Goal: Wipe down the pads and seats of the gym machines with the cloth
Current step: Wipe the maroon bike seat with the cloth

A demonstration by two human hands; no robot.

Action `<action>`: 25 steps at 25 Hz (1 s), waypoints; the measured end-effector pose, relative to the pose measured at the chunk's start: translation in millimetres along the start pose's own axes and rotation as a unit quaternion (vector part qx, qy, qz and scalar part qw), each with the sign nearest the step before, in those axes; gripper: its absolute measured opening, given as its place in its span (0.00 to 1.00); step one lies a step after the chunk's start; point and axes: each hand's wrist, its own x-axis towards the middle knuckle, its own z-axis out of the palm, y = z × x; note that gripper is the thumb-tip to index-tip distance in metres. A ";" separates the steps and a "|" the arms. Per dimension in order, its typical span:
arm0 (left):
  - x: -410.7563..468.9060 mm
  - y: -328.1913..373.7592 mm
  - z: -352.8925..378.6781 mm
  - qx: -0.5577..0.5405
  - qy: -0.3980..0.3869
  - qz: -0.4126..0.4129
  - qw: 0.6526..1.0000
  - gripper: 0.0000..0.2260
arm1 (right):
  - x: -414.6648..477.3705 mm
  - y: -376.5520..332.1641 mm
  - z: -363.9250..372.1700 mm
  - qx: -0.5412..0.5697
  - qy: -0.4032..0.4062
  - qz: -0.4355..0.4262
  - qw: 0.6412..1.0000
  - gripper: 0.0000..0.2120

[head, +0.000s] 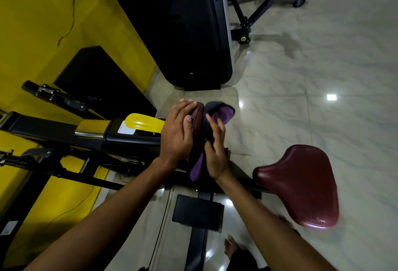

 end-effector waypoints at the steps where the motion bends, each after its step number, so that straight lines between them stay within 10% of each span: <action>1: -0.3 0.2 0.0 0.002 0.002 -0.003 1.000 0.17 | -13.2 10.3 2.3 -0.005 0.011 -0.004 1.000 0.24; 7: -0.8 5.3 -0.3 -0.006 0.004 -0.012 1.000 0.17 | 44.9 50.9 -24.9 0.015 -0.002 0.151 0.988 0.20; 14: 0.7 0.7 2.0 0.009 0.001 0.002 1.000 0.19 | 111.3 -43.8 -27.5 -0.045 -0.160 -0.052 0.985 0.16; 21: 1.4 4.5 -0.5 0.004 0.006 -0.004 1.000 0.18 | 88.7 52.7 -37.6 0.101 -0.068 0.317 0.941 0.21; 25: -0.2 4.5 -0.4 0.009 0.009 0.002 1.000 0.18 | 76.1 38.2 -28.9 0.081 -0.020 0.281 0.956 0.23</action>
